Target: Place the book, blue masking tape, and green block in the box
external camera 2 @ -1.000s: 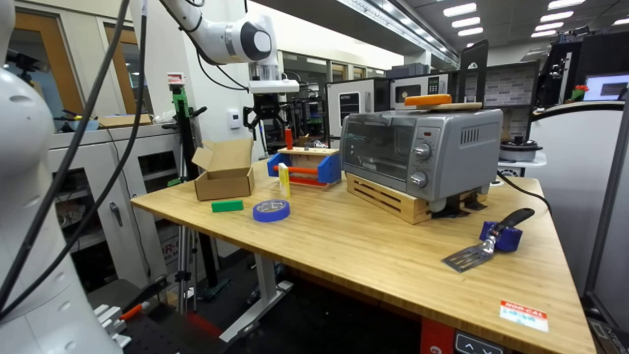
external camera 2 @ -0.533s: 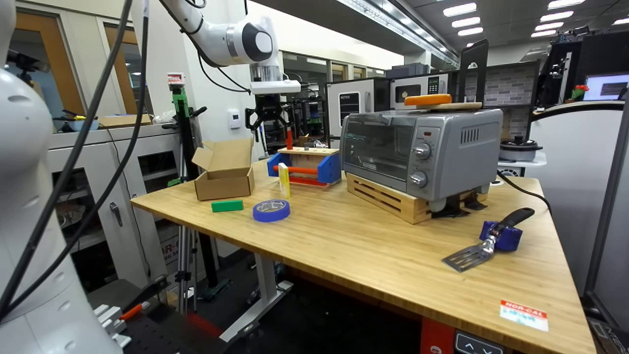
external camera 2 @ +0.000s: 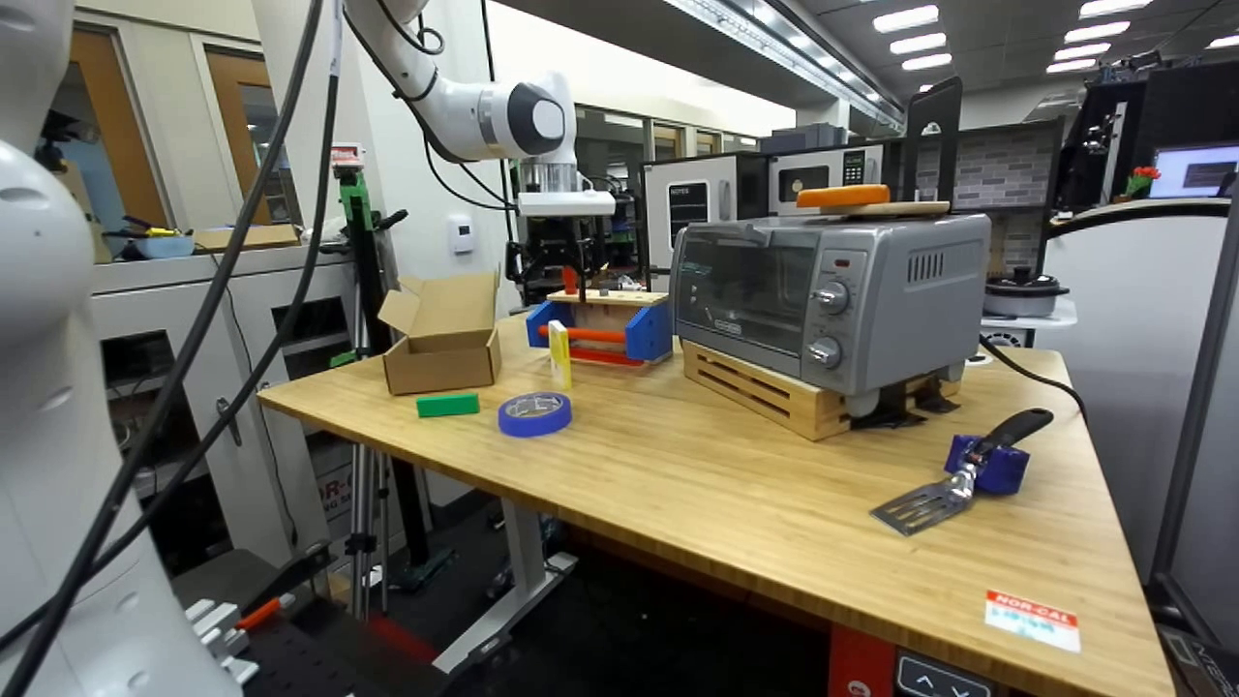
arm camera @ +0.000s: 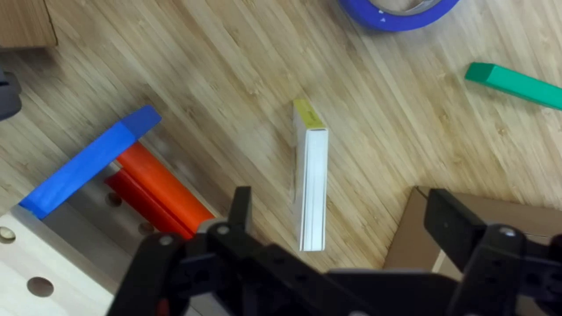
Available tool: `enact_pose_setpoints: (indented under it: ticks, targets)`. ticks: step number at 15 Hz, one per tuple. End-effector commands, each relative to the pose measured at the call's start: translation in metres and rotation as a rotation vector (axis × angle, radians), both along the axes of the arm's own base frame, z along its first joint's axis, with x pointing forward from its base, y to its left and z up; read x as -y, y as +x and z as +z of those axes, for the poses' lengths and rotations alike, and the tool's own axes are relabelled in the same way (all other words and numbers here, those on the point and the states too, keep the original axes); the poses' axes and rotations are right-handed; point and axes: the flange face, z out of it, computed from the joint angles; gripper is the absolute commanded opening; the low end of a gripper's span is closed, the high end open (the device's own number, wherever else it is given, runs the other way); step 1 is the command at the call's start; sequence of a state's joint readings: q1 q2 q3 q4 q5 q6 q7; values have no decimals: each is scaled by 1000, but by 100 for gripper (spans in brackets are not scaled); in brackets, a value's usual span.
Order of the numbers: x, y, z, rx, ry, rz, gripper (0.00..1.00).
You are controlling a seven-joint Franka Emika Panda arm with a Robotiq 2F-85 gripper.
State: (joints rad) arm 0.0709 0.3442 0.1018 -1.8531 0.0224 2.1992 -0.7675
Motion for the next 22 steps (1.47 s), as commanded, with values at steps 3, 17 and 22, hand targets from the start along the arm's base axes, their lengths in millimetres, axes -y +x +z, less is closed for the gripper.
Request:
enact_pose_setpoints:
  ticks: [3,17,22]
  targets:
    - [-2,15,-4,-10,15,9,100]
    - [-6,11,-40,-80,34,-8,100]
    - [-5,14,-39,-83,29,-17,100]
